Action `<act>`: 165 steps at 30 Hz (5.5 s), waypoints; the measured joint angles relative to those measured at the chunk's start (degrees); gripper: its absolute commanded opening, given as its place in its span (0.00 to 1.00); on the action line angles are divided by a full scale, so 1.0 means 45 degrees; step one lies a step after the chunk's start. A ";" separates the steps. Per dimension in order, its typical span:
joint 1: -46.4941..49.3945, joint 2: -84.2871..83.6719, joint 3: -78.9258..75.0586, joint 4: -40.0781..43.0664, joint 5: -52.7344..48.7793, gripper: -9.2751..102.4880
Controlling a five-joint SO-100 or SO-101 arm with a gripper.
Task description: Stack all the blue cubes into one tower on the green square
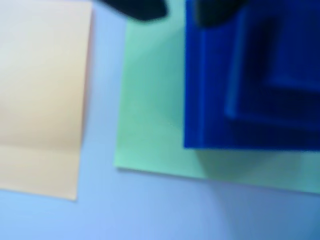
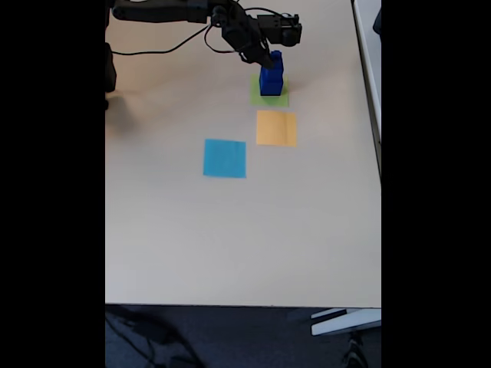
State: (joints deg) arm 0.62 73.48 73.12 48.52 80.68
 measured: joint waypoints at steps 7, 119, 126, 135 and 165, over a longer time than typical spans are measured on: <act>0.0000 0.0000 0.0000 0.0000 0.0059 0.08; 0.0254 -0.0859 -0.0391 -0.1816 -0.0078 0.08; 0.0254 -0.0859 -0.0391 -0.1816 -0.0078 0.08; 0.0254 -0.0859 -0.0391 -0.1816 -0.0078 0.08; 0.0039 -0.0977 -0.0469 -0.1816 -0.0078 0.08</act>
State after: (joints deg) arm 0.79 69.08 71.02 40.34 80.33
